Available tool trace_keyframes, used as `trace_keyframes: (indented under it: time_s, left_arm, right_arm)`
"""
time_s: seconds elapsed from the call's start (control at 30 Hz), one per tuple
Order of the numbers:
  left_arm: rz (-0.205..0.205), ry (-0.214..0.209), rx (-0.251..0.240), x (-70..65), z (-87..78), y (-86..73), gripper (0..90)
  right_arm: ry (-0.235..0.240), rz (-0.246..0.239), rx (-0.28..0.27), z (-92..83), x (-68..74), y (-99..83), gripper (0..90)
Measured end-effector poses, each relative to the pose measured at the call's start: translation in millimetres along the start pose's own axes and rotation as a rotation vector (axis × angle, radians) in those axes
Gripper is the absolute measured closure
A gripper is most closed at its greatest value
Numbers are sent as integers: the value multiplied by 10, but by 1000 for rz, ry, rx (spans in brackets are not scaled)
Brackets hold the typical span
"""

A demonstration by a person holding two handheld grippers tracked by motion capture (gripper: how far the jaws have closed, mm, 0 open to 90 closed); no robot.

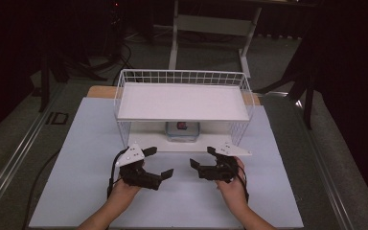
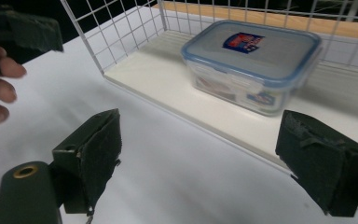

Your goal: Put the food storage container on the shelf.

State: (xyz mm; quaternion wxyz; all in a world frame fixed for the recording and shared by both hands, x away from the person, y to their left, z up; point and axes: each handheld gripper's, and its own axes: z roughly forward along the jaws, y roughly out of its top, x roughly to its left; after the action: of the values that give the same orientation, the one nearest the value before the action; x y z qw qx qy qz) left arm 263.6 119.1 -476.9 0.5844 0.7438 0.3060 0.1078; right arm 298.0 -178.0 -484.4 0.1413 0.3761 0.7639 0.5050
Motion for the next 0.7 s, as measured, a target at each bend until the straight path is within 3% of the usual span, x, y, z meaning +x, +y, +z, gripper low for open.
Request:
trace_keyframes:
  time_s: [0.23,0.5,0.7]
  left_arm:
    - [6,-15,34,8,-114,-59,12]
    - [8,-4,46,10,-279,-129,12]
    - [-2,12,57,39,-385,-220,12]
  right_arm:
    - [-42,-46,-1,-264,-29,-107,148]
    - [-59,-11,-4,-428,-94,-206,148]
    - [-59,-17,8,-553,-90,-257,149]
